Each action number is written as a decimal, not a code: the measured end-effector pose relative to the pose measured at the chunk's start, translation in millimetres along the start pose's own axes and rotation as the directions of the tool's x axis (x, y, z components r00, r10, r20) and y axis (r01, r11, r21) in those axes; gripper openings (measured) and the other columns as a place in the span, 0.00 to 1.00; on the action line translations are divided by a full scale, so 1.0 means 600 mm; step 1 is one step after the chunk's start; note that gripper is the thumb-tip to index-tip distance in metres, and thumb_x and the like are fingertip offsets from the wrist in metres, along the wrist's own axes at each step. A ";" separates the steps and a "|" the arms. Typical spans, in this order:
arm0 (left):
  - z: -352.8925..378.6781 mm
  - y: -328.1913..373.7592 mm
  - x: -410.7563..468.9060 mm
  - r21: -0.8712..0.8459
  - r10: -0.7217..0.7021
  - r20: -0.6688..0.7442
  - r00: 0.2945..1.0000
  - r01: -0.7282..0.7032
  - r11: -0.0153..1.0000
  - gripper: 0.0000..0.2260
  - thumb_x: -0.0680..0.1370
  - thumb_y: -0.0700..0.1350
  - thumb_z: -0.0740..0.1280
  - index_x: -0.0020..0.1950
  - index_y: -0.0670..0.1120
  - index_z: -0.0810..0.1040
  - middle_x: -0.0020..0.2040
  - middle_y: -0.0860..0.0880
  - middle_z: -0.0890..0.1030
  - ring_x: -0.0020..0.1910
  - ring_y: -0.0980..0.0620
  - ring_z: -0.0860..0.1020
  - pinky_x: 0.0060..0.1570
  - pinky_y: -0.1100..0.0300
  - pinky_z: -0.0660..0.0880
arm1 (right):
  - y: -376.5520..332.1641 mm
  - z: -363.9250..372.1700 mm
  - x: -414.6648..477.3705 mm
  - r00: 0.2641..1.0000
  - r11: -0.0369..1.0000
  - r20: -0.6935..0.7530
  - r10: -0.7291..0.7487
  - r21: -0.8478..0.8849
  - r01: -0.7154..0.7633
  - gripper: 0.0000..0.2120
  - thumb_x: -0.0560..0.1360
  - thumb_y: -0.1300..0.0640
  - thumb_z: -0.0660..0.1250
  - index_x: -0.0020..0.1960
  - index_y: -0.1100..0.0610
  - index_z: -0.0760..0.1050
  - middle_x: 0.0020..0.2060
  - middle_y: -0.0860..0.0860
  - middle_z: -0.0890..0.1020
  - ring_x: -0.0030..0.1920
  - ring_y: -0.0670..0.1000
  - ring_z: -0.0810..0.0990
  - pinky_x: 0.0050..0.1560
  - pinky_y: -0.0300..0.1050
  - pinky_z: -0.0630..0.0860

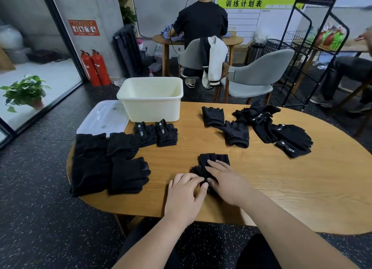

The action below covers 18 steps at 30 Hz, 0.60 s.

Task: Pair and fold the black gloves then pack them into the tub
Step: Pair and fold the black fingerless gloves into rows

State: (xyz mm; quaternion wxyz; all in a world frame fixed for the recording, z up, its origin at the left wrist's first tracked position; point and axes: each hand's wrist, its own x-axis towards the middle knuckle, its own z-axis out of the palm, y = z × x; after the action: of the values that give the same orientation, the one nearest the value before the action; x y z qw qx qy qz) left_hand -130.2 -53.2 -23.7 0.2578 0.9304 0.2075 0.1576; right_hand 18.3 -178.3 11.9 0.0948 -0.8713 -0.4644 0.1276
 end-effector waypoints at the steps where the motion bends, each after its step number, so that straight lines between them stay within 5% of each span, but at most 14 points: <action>1: 0.000 -0.001 0.001 -0.013 -0.007 -0.003 1.000 0.007 1.000 0.24 0.84 0.67 0.50 0.68 0.61 0.80 0.64 0.67 0.75 0.69 0.63 0.65 0.72 0.50 0.66 | 0.000 -0.004 0.005 1.000 1.000 0.014 0.007 0.009 -0.007 0.26 0.87 0.45 0.56 0.84 0.49 0.60 0.84 0.43 0.56 0.84 0.48 0.50 0.81 0.45 0.54; 6: 0.002 -0.002 0.003 -0.027 -0.022 -0.026 0.999 0.022 0.999 0.19 0.84 0.65 0.55 0.63 0.60 0.81 0.61 0.68 0.76 0.67 0.65 0.66 0.70 0.51 0.68 | -0.003 -0.013 0.032 0.978 0.996 -0.205 0.044 0.079 -0.029 0.22 0.87 0.52 0.57 0.81 0.48 0.66 0.80 0.43 0.66 0.80 0.48 0.61 0.77 0.45 0.66; 12: 0.002 -0.004 0.003 -0.081 -0.043 -0.066 0.997 0.038 0.996 0.12 0.83 0.59 0.58 0.59 0.60 0.79 0.57 0.66 0.77 0.63 0.63 0.70 0.69 0.52 0.69 | -0.011 0.034 0.039 0.999 0.992 -0.014 0.033 -0.117 -0.034 0.28 0.88 0.43 0.42 0.86 0.47 0.43 0.84 0.42 0.39 0.83 0.48 0.35 0.83 0.49 0.42; 18: 0.002 -0.002 -0.003 -0.134 -0.021 -0.116 0.993 0.006 0.991 0.12 0.83 0.54 0.63 0.65 0.56 0.74 0.65 0.63 0.68 0.65 0.62 0.71 0.67 0.59 0.71 | -0.002 0.038 0.046 0.999 0.992 0.001 0.048 -0.118 -0.048 0.29 0.88 0.42 0.42 0.86 0.45 0.39 0.83 0.41 0.36 0.83 0.49 0.31 0.83 0.51 0.38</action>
State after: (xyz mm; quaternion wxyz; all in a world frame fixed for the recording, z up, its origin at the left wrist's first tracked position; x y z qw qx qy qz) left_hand -131.8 -53.6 -26.0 0.3080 0.8988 0.2176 0.2237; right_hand 25.1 -153.3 -13.0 0.0393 -0.8861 -0.4500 0.1037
